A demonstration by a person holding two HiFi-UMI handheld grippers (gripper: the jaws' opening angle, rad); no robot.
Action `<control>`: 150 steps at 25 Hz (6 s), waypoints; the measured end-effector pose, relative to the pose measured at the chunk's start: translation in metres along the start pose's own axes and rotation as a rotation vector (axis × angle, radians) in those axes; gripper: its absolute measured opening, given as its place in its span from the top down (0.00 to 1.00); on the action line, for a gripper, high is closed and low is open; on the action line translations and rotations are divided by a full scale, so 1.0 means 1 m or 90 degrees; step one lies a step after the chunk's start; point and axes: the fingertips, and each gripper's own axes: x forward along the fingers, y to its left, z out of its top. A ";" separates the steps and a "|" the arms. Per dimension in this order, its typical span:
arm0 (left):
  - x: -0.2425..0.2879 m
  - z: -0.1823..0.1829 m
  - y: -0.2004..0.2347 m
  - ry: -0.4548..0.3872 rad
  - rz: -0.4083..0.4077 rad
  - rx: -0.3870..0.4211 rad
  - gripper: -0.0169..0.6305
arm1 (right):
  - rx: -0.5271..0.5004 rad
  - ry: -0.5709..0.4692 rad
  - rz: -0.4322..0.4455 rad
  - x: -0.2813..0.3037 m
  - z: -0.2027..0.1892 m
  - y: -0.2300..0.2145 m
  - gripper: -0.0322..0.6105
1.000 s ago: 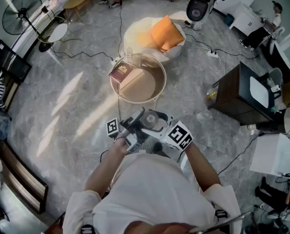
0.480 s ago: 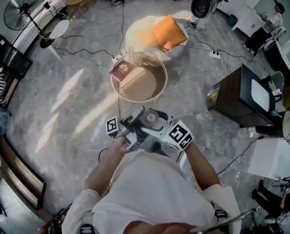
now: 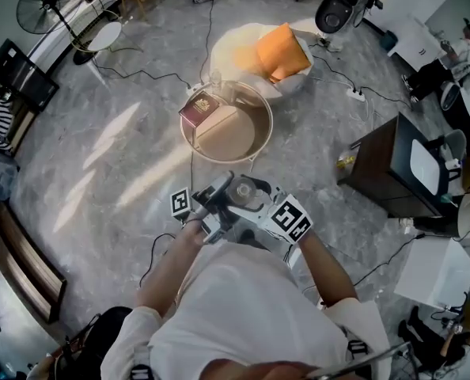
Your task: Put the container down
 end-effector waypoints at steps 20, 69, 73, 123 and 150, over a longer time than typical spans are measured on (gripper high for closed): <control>0.058 -0.012 0.043 -0.083 -0.044 0.025 0.55 | -0.038 0.019 0.079 -0.053 -0.032 -0.048 0.43; 0.111 0.270 -0.014 0.088 0.073 -0.100 0.54 | 0.098 0.044 -0.103 0.176 0.042 -0.239 0.43; 0.123 0.278 -0.009 0.077 0.065 -0.092 0.54 | 0.090 0.040 -0.097 0.176 0.040 -0.254 0.43; 0.115 0.463 0.286 -0.209 0.116 -0.030 0.55 | 0.167 0.122 0.125 0.273 -0.259 -0.441 0.43; -0.001 0.534 0.439 -0.252 0.178 -0.071 0.55 | 0.179 0.145 0.066 0.393 -0.442 -0.462 0.43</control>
